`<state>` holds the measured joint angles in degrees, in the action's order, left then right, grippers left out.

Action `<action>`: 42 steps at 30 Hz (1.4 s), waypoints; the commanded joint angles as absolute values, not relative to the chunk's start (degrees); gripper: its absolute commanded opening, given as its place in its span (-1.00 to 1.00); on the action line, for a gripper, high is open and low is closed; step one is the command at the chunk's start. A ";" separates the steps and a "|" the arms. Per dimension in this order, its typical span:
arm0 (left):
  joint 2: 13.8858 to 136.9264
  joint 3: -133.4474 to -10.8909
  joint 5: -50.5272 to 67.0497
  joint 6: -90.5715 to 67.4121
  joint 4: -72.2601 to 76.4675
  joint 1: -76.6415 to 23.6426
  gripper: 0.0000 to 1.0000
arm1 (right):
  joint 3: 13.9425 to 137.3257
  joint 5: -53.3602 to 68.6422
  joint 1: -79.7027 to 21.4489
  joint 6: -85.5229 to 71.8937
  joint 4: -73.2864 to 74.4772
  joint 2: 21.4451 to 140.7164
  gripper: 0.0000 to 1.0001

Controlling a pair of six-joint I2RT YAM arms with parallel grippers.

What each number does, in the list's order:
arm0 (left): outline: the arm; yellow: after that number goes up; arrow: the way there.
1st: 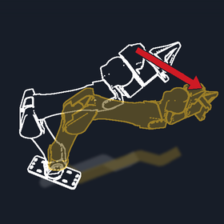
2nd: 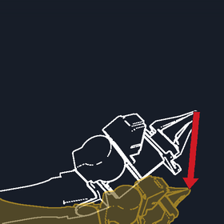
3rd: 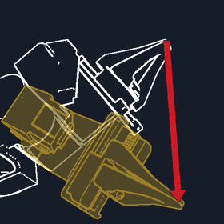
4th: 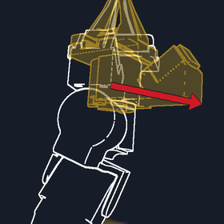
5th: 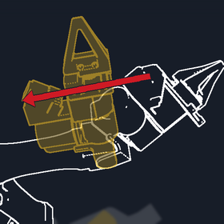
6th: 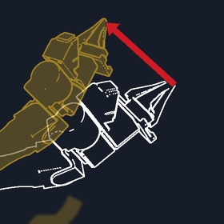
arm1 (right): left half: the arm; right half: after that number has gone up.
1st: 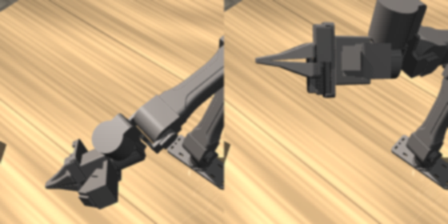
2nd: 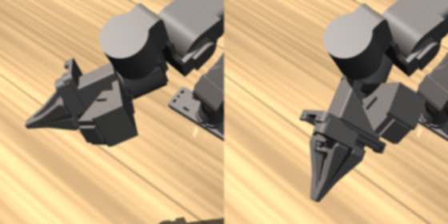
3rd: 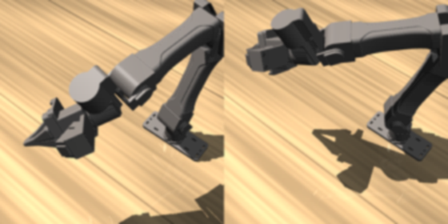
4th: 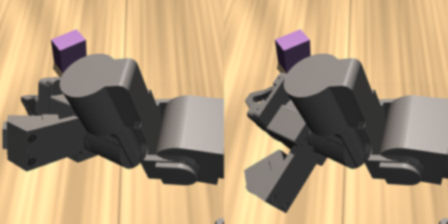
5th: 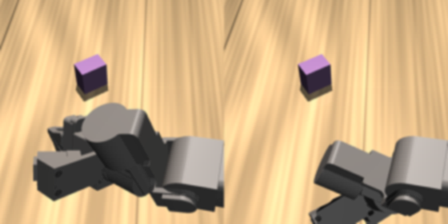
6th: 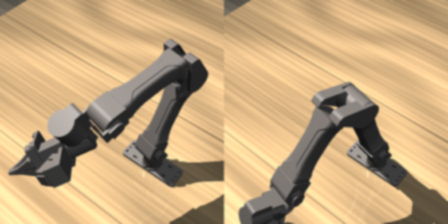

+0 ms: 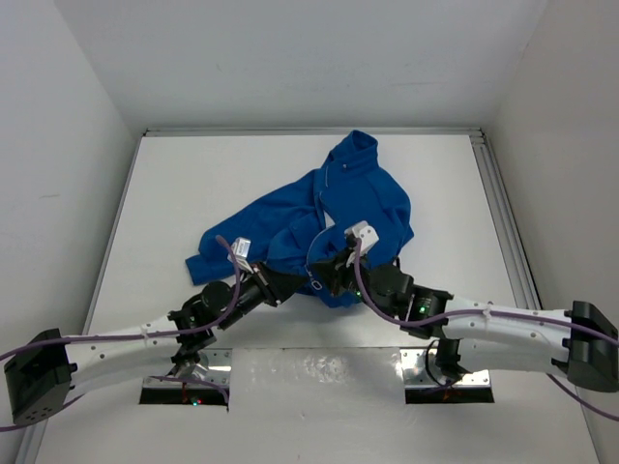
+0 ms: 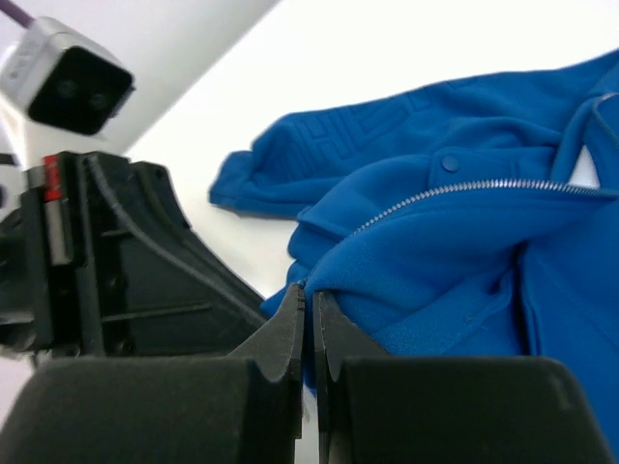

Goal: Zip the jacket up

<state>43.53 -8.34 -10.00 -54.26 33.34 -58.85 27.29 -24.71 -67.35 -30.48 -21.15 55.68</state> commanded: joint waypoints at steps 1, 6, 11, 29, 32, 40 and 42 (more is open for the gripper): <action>43.07 -11.25 -3.34 -52.91 32.34 -59.94 -1.00 | 33.91 -29.61 -67.24 -30.50 -20.66 57.74 -1.00; 41.48 -11.42 -2.99 -52.56 31.21 -60.03 -1.00 | 36.38 -31.03 -65.22 -31.46 -18.29 60.03 -1.00; 44.82 -10.72 -1.06 -52.91 33.04 -60.03 -1.00 | 41.04 -30.85 -62.85 -34.36 -10.65 62.75 -1.00; 45.97 -9.06 -0.26 -53.35 31.38 -60.12 -1.00 | 47.90 -23.83 -58.36 -41.83 4.12 66.02 -0.46; 46.14 -8.44 -0.26 -53.79 31.29 -60.12 -1.00 | 45.36 -21.20 -58.36 -42.80 6.85 60.50 0.26; 47.55 -8.53 2.46 -53.70 31.64 -60.12 -1.00 | 34.73 -9.07 -58.45 -48.50 10.46 46.33 0.27; 47.37 -8.53 3.16 -53.44 31.20 -60.12 -1.00 | 30.16 -3.27 -58.54 -50.70 9.67 42.46 -0.67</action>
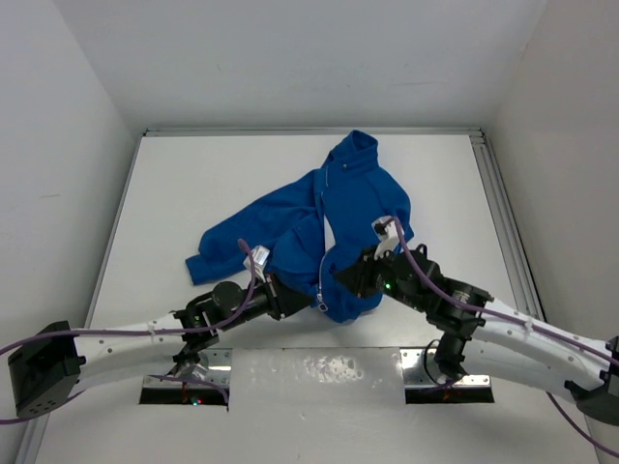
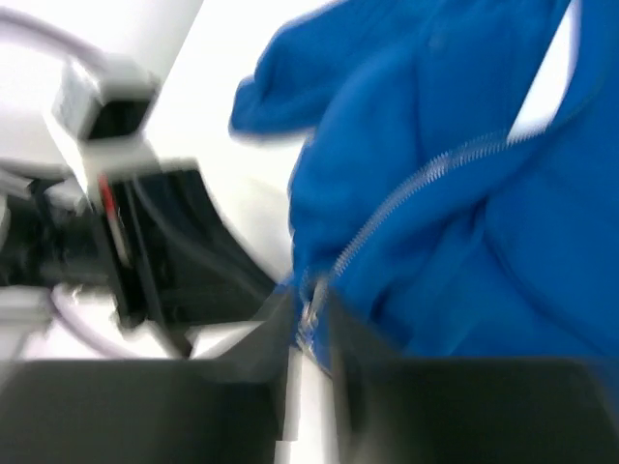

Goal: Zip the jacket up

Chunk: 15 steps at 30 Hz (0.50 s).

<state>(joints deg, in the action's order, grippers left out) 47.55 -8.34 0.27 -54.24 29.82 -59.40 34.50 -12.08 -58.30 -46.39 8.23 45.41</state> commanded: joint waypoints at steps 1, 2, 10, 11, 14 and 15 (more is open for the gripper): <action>47.29 -8.53 3.25 -53.35 30.85 -60.12 -1.00 | 28.75 -1.86 -58.54 -53.32 8.71 41.23 -0.94; 47.29 -8.53 3.34 -53.26 30.76 -60.12 -1.00 | 25.43 -0.63 -58.54 -54.83 7.48 40.00 -1.00; 48.95 -9.58 4.31 -53.35 30.67 -60.12 -1.00 | 14.95 7.82 -59.06 -63.28 -6.41 36.47 -0.45; 49.13 -9.67 4.39 -53.44 30.67 -60.12 -1.00 | 14.85 8.26 -58.98 -63.28 -7.55 36.91 -0.36; 49.48 -9.58 4.48 -53.88 31.29 -60.12 -1.00 | 14.50 8.87 -59.06 -62.93 -9.13 39.28 -0.31; 49.57 -9.58 4.57 -53.88 31.20 -60.12 -1.00 | 14.33 9.92 -59.06 -63.10 -10.10 40.51 -0.30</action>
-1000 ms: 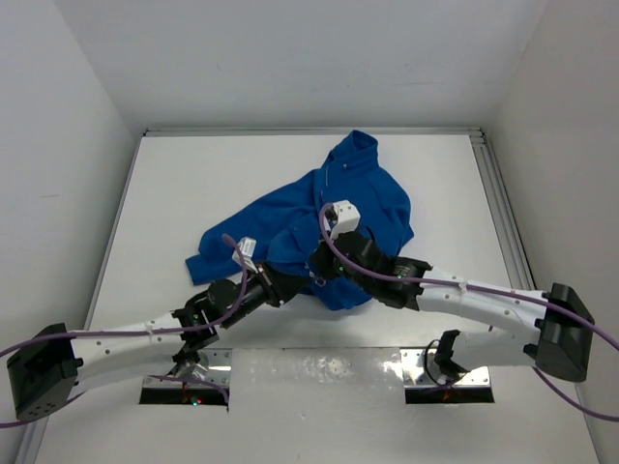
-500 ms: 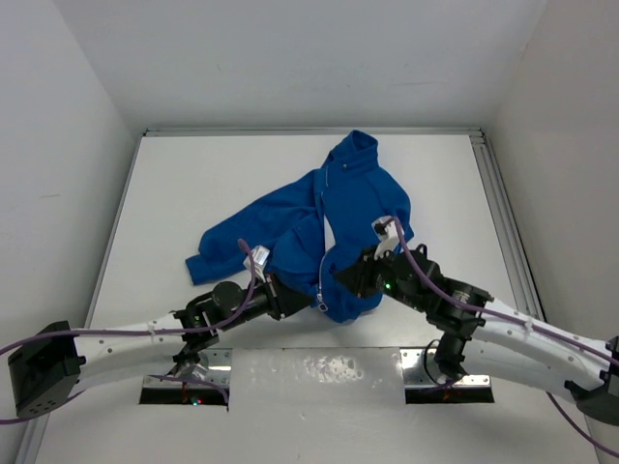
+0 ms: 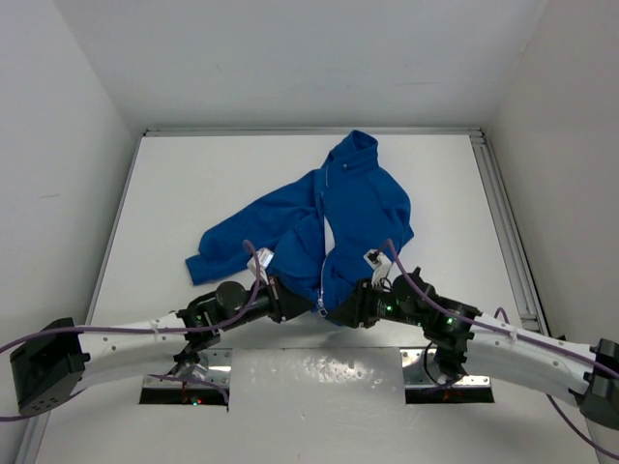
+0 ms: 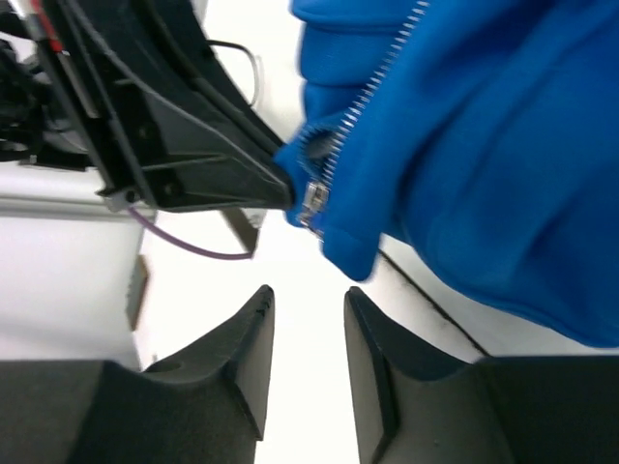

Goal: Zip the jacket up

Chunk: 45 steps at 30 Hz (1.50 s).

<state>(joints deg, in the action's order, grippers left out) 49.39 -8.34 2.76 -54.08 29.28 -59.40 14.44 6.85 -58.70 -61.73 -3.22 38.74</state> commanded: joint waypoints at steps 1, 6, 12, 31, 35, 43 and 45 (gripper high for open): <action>49.48 -9.49 4.66 -53.96 31.20 -60.12 -1.00 | 14.15 10.37 -58.98 -63.19 -10.98 41.13 -0.27; 49.66 -9.49 4.66 -54.05 31.29 -60.12 -1.00 | 13.71 11.25 -59.06 -63.81 -13.71 43.85 -0.19; 49.92 -9.49 5.10 -53.88 32.17 -60.12 -1.00 | 13.54 10.11 -58.97 -63.81 -13.71 44.73 -0.16; 50.19 -8.09 6.42 -55.11 35.33 -60.12 -1.00 | 11.08 9.23 -59.15 -65.83 -22.05 50.10 -0.16; 50.36 -7.65 6.15 -55.37 35.68 -60.12 -1.00 | 10.28 9.76 -59.33 -67.23 -24.60 50.80 -0.29; 50.45 -6.77 6.24 -56.07 36.83 -60.12 -1.00 | 7.39 6.16 -60.03 -70.13 -28.21 49.49 -0.51; 50.54 -6.51 6.24 -56.25 37.09 -60.12 -1.00 | 6.51 5.98 -60.03 -71.27 -30.48 49.57 -0.59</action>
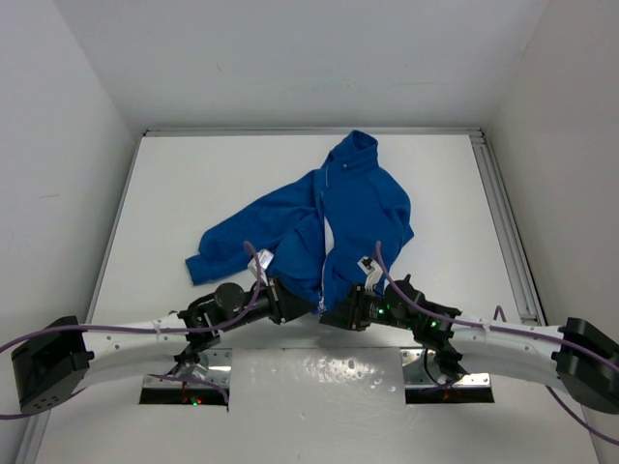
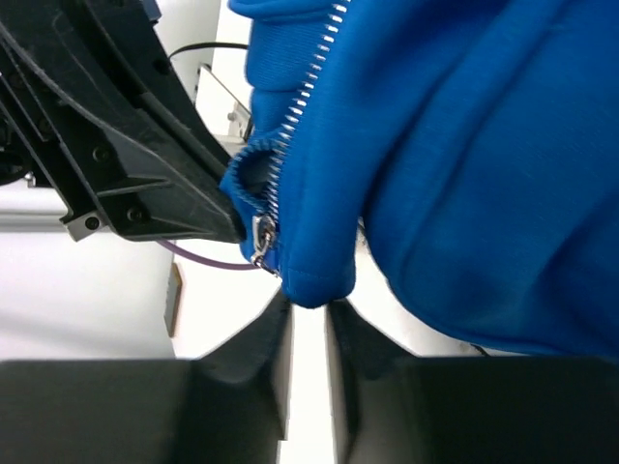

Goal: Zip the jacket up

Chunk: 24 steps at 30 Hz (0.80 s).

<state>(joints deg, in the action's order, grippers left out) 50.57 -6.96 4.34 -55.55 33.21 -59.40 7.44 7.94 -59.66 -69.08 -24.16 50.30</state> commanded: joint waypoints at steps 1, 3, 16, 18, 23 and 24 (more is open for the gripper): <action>50.54 -6.42 6.24 -56.42 37.18 -60.12 -1.00 | 6.24 5.98 -60.03 -71.54 -31.19 49.66 -0.68; 50.62 -5.98 6.24 -56.69 37.61 -60.21 -1.00 | 5.80 5.89 -60.38 -72.07 -31.81 49.83 -0.79; 51.94 -5.71 4.83 -56.60 38.23 -62.14 -1.00 | 5.71 4.22 -61.26 -73.21 -32.52 50.01 -0.42; 51.86 -5.63 4.75 -56.69 38.32 -62.23 -1.00 | 5.45 4.13 -61.17 -73.39 -33.22 50.36 -0.40; 51.68 -5.54 4.40 -56.51 37.88 -62.31 -1.00 | 5.36 3.69 -61.52 -73.21 -33.93 50.19 -0.77; 51.77 -5.54 4.39 -56.51 37.88 -62.31 -1.00 | 5.27 3.34 -61.61 -73.04 -33.93 50.01 -0.86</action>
<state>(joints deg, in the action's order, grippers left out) 51.81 -5.74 2.66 -55.90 34.96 -61.14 5.30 5.58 -61.06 -73.32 -28.97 50.37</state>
